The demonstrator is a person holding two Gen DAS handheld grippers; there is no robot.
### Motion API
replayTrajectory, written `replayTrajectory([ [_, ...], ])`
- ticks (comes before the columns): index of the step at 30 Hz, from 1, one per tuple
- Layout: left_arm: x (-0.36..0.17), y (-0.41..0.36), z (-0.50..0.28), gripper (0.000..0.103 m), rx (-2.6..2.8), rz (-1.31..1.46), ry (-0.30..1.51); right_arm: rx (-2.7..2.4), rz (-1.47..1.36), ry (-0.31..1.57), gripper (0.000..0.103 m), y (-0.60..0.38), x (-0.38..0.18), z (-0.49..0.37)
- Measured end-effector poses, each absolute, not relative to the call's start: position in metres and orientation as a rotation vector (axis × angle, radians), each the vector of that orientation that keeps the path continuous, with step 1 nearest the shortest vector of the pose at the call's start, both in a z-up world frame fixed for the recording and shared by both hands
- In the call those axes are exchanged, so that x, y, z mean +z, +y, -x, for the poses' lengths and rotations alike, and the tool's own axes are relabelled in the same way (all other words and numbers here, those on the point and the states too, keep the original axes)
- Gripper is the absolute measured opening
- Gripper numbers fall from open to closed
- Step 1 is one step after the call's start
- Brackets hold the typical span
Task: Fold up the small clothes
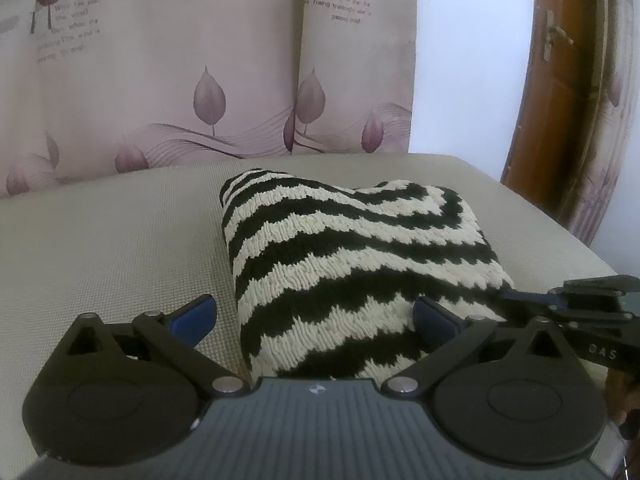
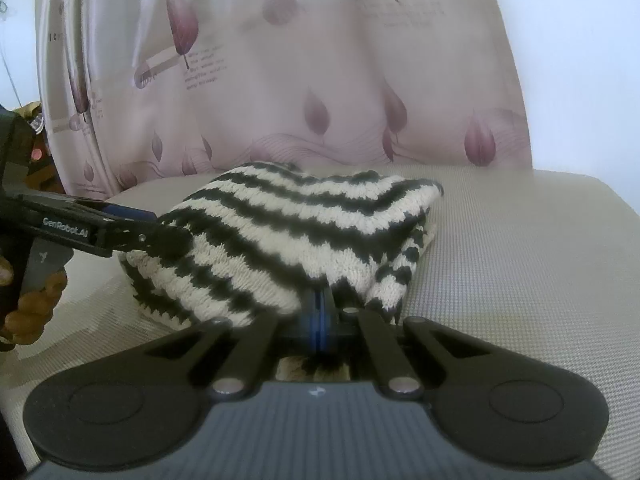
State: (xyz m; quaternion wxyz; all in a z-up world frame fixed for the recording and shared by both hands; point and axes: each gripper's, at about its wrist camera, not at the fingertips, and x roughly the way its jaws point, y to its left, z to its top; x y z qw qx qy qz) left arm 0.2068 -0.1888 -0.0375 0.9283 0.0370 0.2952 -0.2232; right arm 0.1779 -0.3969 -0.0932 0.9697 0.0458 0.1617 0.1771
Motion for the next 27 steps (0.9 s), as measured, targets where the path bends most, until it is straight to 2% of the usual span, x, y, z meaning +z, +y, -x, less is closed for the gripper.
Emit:
replayTrajectory([
  [13, -0.043, -0.187, -0.247, 0.103, -0.555, -0.027, 0.696, 0.361, -0.105, 0.328, 0.001, -0.398, -0.093, -0.178],
  [18, -0.045, -0.172, -0.264, 0.103, -0.651, 0.096, 0.747, 0.361, -0.109, 0.328, 0.001, -0.398, -0.093, -0.178],
  [24, -0.056, -0.13, -0.29, 0.103, -0.724, 0.386, 0.824, 0.36, -0.11, 0.328, 0.001, -0.398, -0.093, -0.179],
  [27, -0.062, -0.124, -0.301, 0.102, -0.729, 0.422, 0.859, 0.359, -0.109, 0.327, 0.001, -0.398, -0.093, -0.179],
])
